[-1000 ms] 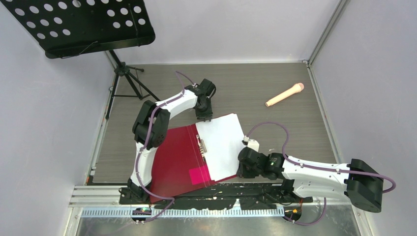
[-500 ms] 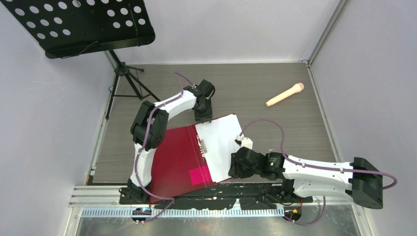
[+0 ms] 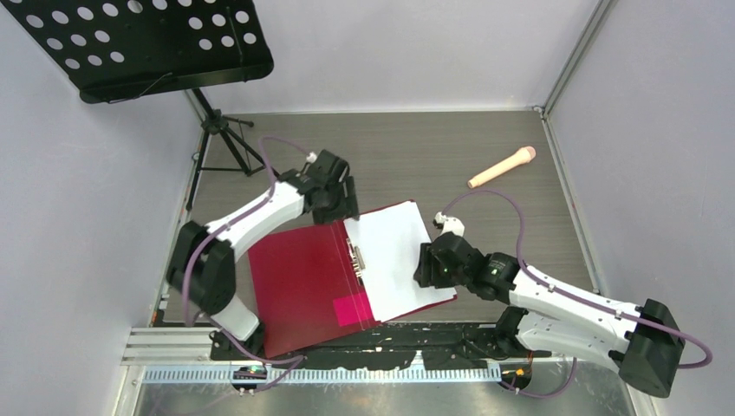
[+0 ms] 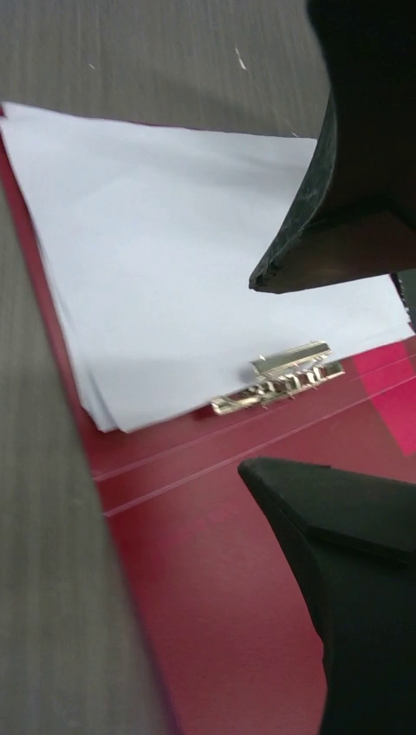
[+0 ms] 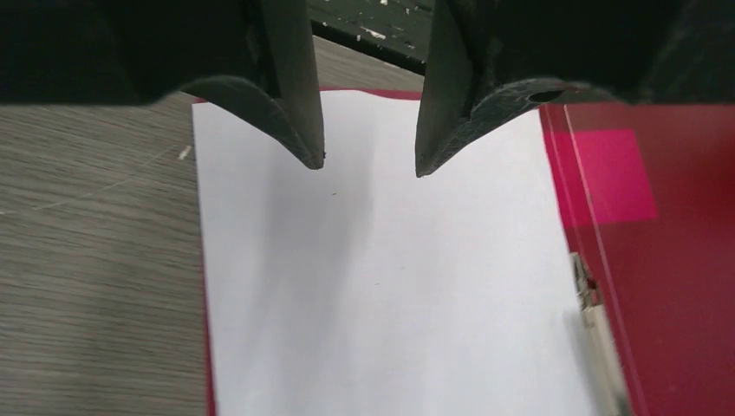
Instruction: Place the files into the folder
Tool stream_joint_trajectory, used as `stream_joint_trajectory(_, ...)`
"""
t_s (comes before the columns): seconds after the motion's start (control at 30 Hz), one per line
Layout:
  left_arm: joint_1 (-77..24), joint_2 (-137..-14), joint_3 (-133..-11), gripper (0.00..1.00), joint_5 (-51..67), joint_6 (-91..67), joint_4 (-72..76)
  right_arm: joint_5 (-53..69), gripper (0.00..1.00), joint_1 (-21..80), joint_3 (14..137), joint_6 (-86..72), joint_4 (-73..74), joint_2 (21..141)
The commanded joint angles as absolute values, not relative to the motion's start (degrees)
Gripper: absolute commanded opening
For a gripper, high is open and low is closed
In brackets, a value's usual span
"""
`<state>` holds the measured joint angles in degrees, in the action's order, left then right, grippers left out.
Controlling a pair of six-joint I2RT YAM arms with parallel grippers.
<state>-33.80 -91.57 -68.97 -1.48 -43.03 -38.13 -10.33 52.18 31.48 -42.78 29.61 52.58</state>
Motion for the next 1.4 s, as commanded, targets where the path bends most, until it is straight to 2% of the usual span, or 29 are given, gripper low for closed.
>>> stream_joint_trajectory(0.0, -36.4, -84.3, -58.8, 0.56, -2.2, -47.0, -34.9, -9.2, 0.47, 47.6, 30.4, -37.1, 27.3, 54.7)
stream_joint_trajectory(0.2, -43.3, -78.1, -48.3, 0.27, -1.4, -53.5, -31.9, -13.6, 0.39, 45.5, 30.0, -34.7, 26.6, 59.2)
stream_joint_trajectory(0.3, -46.7, -78.1, -45.1, 0.18, -0.9, -57.1, -29.4, -13.0, 0.39, 41.2, 29.2, -34.0, 23.5, 58.9)
stream_joint_trajectory(0.37, -49.0, -78.7, -43.9, 0.12, -0.4, -58.9, -28.0, -11.5, 0.41, 39.6, 28.4, -34.4, 20.8, 58.6)
stream_joint_trajectory(0.5, -52.6, -81.1, -43.0, 0.05, 1.4, -61.4, -25.5, -9.2, 0.6, 37.9, 26.1, -35.2, 16.0, 58.2)
stream_joint_trajectory(0.53, -53.4, -81.7, -42.8, 0.04, 1.8, -62.0, -24.8, -9.0, 0.69, 37.5, 25.2, -35.4, 14.9, 57.9)
stream_joint_trajectory(0.6, -54.8, -82.8, -42.5, 0.02, 2.6, -63.0, -23.2, -8.7, 0.78, 37.1, 24.0, -35.7, 13.9, 57.2)
stream_joint_trajectory(0.77, -56.9, -84.8, -42.9, 0.0, 2.9, -64.3, -22.0, -7.1, 0.9, 36.8, 21.1, -36.4, 11.5, 55.5)
stream_joint_trajectory(1.37, -58.9, -87.5, -43.7, 0.0, 3.2, -65.5, -21.4, -1.8, 0.93, 39.5, 20.7, -41.5, 9.5, 53.8)
